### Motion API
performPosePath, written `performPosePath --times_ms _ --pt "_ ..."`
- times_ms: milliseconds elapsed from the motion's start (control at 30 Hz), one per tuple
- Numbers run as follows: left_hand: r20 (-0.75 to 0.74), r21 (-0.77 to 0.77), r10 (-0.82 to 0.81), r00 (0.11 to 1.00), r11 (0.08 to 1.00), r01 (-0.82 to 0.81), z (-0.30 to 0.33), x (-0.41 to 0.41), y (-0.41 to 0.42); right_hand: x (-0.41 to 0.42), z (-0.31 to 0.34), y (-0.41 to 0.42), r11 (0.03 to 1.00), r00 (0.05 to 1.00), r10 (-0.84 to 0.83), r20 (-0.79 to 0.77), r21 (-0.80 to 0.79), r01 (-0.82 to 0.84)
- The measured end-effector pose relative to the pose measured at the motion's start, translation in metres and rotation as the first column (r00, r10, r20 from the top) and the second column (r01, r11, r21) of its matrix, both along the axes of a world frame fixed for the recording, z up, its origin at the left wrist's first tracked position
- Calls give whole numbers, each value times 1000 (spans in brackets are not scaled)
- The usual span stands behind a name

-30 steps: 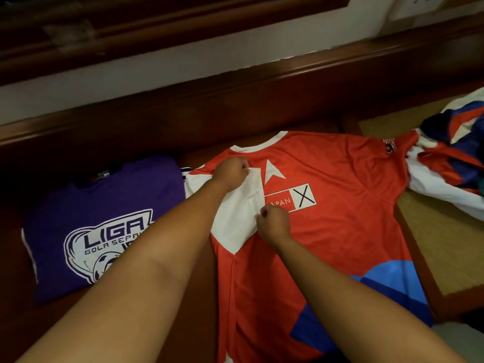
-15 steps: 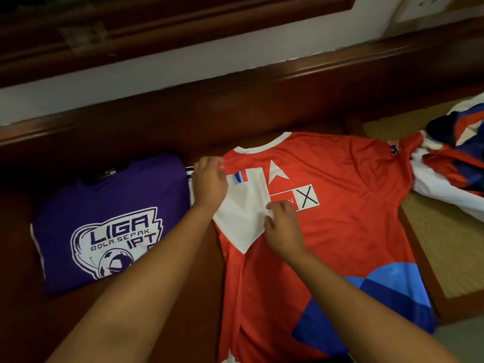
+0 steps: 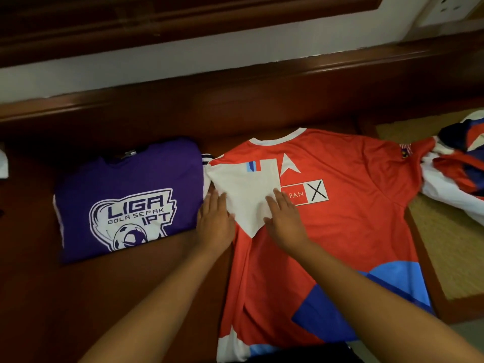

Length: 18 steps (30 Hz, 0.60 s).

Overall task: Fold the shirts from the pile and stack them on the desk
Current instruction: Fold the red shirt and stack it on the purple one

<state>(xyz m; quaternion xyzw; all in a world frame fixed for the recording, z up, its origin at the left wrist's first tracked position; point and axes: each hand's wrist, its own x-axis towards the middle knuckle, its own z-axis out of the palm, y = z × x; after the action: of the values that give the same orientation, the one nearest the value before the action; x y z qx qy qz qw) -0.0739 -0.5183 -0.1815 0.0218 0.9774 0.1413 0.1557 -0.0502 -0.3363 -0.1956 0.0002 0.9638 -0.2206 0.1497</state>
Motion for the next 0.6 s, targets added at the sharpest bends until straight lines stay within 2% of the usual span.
performPosePath --times_ms 100,233,367,433,600 --pt "39 32 69 997 997 -70 -4 63 3 32 -7 1 995 996 45 -79 -85 -51" --pt "108 -35 169 980 985 -166 -12 138 7 59 -8 -15 987 998 64 21 -149 -60" --pt "62 -79 327 943 944 -322 -16 196 4 71 1 -38 968 980 118 157 -239 -78" --pt "93 -132 385 918 919 -372 -14 219 -1 78 5 -48 965 972 150 182 -241 -104" --pt "162 -208 514 842 852 -480 -7 267 -4 93 1 -64 972 947 70 314 -234 5"
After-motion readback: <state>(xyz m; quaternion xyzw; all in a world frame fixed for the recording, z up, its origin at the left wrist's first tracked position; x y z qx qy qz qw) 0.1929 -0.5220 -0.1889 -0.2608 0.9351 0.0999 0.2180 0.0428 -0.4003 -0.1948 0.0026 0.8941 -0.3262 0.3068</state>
